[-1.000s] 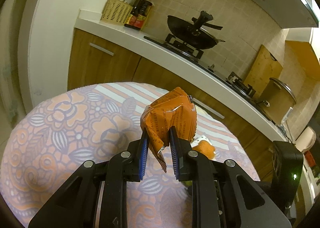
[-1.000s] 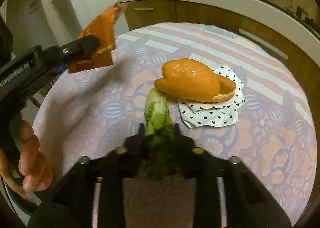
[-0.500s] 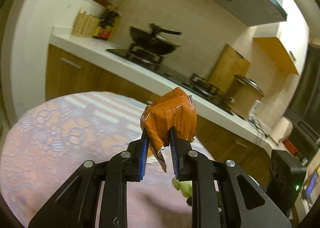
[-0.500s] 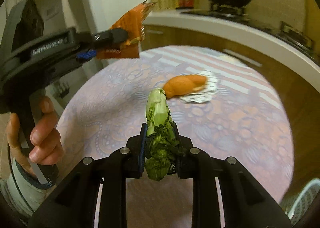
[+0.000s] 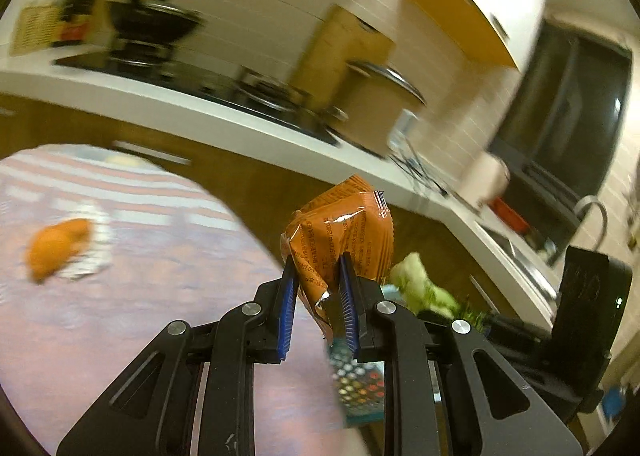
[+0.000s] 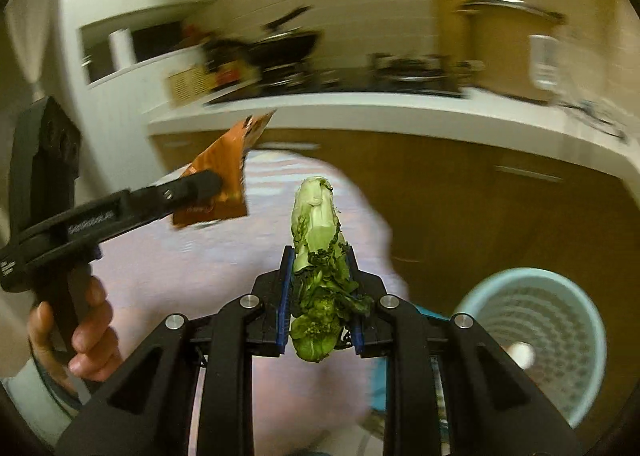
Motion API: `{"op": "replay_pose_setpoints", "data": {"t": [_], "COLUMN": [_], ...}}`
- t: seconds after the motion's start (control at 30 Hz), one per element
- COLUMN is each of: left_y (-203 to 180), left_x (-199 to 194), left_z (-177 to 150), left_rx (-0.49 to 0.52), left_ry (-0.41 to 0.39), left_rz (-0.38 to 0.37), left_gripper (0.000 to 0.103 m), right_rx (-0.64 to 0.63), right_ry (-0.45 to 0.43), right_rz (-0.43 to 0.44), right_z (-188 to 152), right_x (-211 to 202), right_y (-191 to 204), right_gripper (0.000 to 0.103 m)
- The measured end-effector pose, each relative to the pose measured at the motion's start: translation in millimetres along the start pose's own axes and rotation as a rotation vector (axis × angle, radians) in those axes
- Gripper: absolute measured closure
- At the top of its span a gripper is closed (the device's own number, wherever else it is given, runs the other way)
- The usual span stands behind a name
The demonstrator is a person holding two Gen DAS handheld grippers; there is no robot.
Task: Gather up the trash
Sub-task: 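Carry both items over the blue basket and open both tools to drop them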
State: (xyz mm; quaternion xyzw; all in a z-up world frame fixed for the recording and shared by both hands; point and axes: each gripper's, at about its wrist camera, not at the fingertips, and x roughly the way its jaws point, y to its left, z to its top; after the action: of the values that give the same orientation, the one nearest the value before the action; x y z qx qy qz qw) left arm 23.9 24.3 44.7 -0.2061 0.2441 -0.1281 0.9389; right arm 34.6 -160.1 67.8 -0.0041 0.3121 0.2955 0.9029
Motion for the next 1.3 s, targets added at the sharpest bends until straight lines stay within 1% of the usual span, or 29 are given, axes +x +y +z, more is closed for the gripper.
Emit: {"op": "replay_pose_setpoints", "data": {"t": [0.1,0.2,0.3,0.43,0.6,0.63,0.7,0.73,0.77,0.83,0.9,1.07,1.3], "left_y": [-31.5,-56.6,-78.8,-97.9,-113.1,-115.4,-117.9,-119.0,-121.4,-121.7,-116.8,-103.3,-81.8], "left_x": [33.4,63.2,95.3,130.3,162.8,167.7,173.2,175.7,177.8,179.8,178.2,166.5,132.4], "left_z": [-4.9,-14.9,-29.8,-48.4,-64.4,-67.0,-69.6,-71.3,-72.5,-74.2,-74.7,-67.2,-48.2], "left_rx": [0.038,0.071,0.095,0.12,0.151,0.155,0.161,0.166,0.17,0.179,0.176,0.149,0.125], "left_ry": [0.058,0.119,0.184,0.262,0.329,0.343,0.362,0.368,0.367,0.375,0.376,0.352,0.276], "left_rz": [-0.045,-0.071,-0.091,-0.108,-0.113,-0.115,-0.108,-0.101,-0.095,-0.09,-0.085,-0.079,-0.065], "left_gripper": [0.084,0.084,0.084,0.084,0.082,0.077,0.06,0.046,0.044,0.044,0.044,0.044,0.044], "right_rx": [0.055,0.109,0.171,0.276,0.377,0.389,0.403,0.421,0.431,0.446,0.438,0.412,0.313], "right_ry": [-0.015,-0.016,0.006,0.075,0.141,0.151,0.172,0.187,0.193,0.198,0.192,0.165,0.099], "right_rz": [-0.094,-0.186,-0.256,-0.345,-0.359,-0.366,-0.372,-0.368,-0.364,-0.364,-0.384,-0.375,-0.325], "right_z": [-7.8,-19.8,-35.5,-55.8,-76.5,-80.2,-82.8,-85.7,-87.7,-90.2,-90.4,-81.0,-52.2], "right_x": [-16.2,-27.9,-35.2,-32.1,-23.2,-21.4,-17.1,-13.9,-12.8,-11.6,-14.0,-19.2,-20.2], "right_y": [-39.4,-74.8,-110.4,-153.6,-190.1,-194.7,-199.3,-203.0,-204.8,-208.6,-208.2,-199.3,-156.3], "right_gripper": [0.083,0.083,0.083,0.082,0.081,0.081,0.08,0.079,0.077,0.062,0.055,0.055,0.055]}}
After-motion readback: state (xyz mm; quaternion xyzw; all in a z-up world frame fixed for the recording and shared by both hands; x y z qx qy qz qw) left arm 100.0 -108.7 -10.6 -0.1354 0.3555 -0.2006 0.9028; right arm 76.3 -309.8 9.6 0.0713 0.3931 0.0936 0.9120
